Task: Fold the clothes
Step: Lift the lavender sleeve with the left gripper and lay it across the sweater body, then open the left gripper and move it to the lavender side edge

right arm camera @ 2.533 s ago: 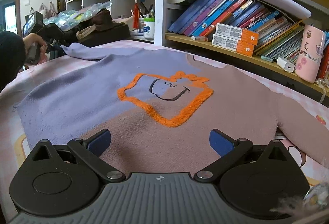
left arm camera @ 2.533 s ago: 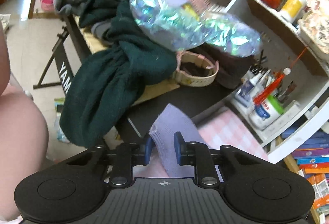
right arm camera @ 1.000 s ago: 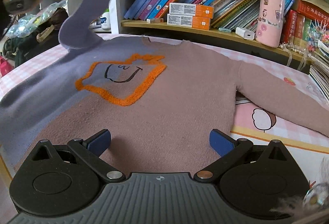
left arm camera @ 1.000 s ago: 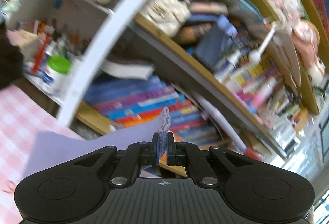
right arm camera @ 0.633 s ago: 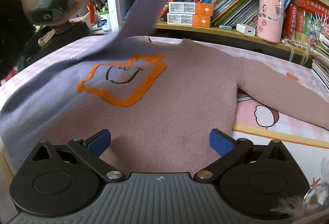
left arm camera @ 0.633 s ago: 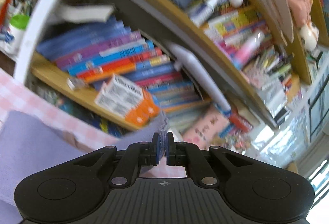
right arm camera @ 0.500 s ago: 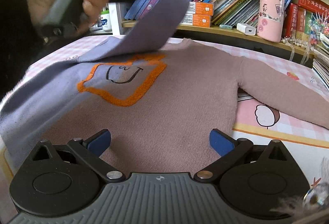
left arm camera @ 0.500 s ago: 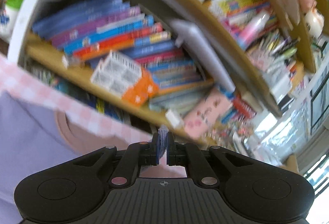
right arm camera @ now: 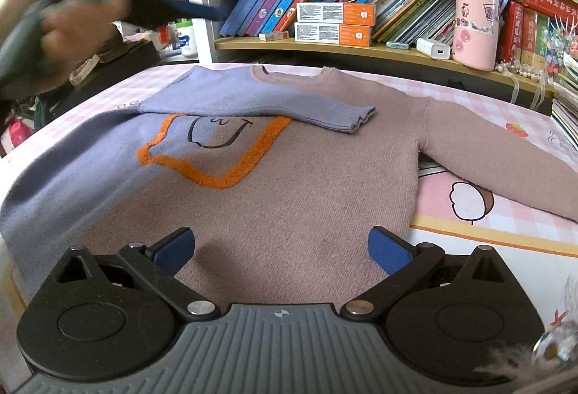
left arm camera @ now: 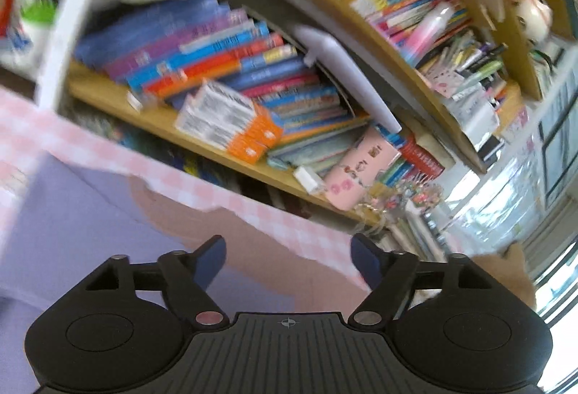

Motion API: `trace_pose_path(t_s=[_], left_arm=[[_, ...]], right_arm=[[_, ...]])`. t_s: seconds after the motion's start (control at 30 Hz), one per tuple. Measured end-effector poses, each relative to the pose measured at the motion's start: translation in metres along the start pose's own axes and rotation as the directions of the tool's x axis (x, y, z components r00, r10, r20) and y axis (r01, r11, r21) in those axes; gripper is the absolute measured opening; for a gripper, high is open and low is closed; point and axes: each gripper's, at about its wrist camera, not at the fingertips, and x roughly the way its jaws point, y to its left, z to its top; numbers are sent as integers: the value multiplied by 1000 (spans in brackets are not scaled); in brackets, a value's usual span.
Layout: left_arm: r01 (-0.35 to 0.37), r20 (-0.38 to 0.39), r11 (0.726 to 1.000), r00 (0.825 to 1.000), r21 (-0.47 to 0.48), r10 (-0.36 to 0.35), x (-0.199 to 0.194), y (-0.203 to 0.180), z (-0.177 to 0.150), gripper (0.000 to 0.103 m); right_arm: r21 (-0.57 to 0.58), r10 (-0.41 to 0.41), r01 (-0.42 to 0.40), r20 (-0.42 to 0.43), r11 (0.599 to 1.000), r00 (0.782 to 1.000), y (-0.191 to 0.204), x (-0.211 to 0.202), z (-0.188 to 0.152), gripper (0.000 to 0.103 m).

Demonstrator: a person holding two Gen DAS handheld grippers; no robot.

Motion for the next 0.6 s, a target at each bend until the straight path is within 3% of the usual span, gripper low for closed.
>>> trace_pose_path(t_s=[0.17, 0.27, 0.43, 0.6], left_arm=[[-185, 45, 975, 982, 124, 181, -57, 37, -26, 82], [-254, 65, 955, 967, 155, 247, -83, 58, -45, 84], [-393, 132, 883, 919, 257, 371, -116, 75, -77, 86], [-420, 153, 853, 907, 308, 392, -138, 85, -101, 86]], right_arm=[[-6, -6, 6, -4, 1000, 1000, 2, 1, 0, 103], [-29, -25, 24, -13, 999, 1000, 5, 2, 0, 103], [-64, -69, 68, -9, 996, 998, 12, 2, 0, 103], [-45, -113, 113, 2, 993, 994, 12, -3, -4, 103]])
